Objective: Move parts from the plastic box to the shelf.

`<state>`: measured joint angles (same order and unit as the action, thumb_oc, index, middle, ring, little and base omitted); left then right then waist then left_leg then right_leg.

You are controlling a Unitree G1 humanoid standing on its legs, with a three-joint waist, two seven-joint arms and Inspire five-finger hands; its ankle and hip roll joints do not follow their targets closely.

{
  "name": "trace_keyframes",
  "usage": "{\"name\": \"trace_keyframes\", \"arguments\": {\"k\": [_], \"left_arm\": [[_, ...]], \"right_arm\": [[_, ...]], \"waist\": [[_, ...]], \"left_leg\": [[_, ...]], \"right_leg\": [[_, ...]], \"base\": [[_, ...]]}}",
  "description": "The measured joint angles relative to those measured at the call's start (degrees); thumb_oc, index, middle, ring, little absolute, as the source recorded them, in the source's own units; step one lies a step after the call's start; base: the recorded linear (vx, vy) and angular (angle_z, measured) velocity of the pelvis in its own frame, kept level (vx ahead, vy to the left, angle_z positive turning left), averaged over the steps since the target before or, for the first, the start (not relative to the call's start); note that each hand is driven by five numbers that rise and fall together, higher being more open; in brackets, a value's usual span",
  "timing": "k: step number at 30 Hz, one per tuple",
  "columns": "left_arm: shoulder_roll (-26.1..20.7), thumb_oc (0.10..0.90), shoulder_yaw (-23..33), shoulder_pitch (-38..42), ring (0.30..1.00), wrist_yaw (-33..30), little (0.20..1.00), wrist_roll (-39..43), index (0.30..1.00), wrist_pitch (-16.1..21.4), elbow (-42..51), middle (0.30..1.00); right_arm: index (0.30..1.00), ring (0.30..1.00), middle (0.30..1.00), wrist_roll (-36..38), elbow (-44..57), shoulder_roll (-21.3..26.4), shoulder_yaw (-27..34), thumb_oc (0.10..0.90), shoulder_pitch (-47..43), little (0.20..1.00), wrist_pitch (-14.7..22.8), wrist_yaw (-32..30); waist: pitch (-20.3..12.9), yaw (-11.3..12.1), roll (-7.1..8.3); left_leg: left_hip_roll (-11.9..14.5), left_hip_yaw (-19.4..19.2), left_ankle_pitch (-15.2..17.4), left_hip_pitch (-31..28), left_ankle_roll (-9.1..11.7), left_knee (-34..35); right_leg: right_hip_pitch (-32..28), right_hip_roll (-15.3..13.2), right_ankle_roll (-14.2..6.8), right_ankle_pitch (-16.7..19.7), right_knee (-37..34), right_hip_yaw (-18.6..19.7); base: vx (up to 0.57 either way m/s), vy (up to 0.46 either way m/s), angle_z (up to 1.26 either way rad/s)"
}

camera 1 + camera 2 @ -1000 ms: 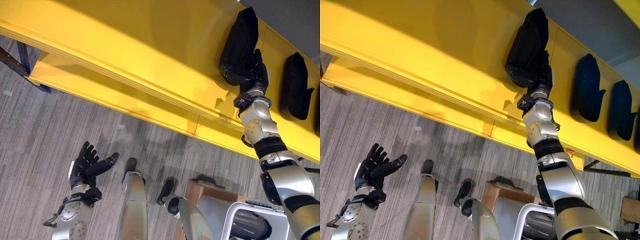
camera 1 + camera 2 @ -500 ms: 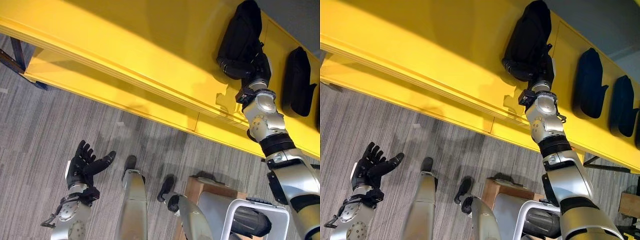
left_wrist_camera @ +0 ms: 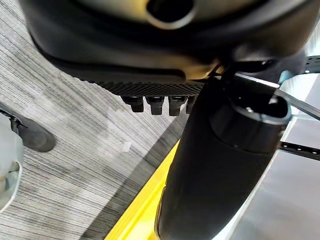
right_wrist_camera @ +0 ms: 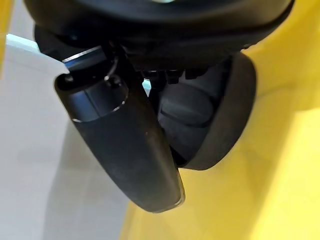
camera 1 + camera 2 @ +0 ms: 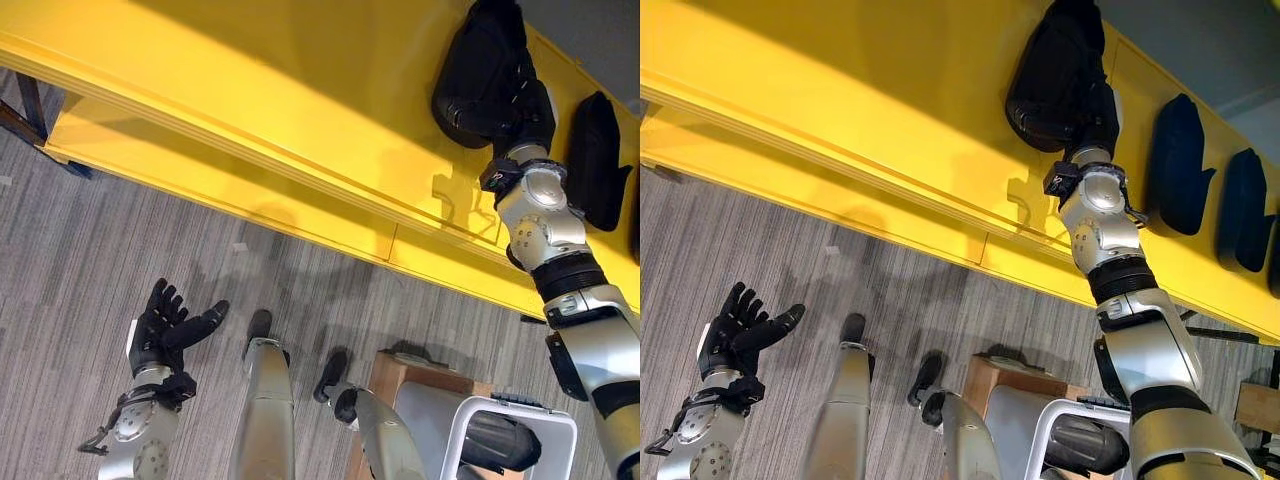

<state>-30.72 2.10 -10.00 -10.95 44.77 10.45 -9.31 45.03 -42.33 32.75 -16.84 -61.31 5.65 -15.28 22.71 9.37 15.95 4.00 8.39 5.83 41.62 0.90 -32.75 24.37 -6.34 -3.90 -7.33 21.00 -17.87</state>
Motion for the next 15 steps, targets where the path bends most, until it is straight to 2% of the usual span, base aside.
{"name": "trace_keyframes", "arguments": {"k": [11, 15], "left_arm": [[0.0, 0.9, 0.4, 0.1, 1.0, 0.0, 1.0, 0.0, 1.0, 0.0, -0.2, 1.0], [0.1, 0.9, 0.5, 0.1, 1.0, 0.1, 1.0, 0.0, 1.0, 0.0, -0.3, 1.0]], "right_arm": [[1.0, 1.0, 1.0, 0.0, 5.2, 2.2, 0.0, 0.9, 0.0, 1.0, 0.0, 0.5], [1.0, 1.0, 1.0, 0.0, 7.0, 4.5, 0.0, 0.9, 0.7, 1.0, 0.0, 0.8]], "waist": [[0.0, -1.3, 0.01], [0.0, -1.4, 0.0]], "left_leg": [[0.0, -0.1, 0.0, 0.0, 0.0, 0.0], [0.1, -0.3, 0.0, -0.1, 0.0, 0.0]], "right_leg": [[0.0, 0.0, 0.0, 0.1, -0.1, 0.1], [0.0, 0.0, 0.0, 0.2, -0.4, 0.1]], "base": [[0.0, 0.0, 0.0], [0.0, 0.0, 0.0]]}}
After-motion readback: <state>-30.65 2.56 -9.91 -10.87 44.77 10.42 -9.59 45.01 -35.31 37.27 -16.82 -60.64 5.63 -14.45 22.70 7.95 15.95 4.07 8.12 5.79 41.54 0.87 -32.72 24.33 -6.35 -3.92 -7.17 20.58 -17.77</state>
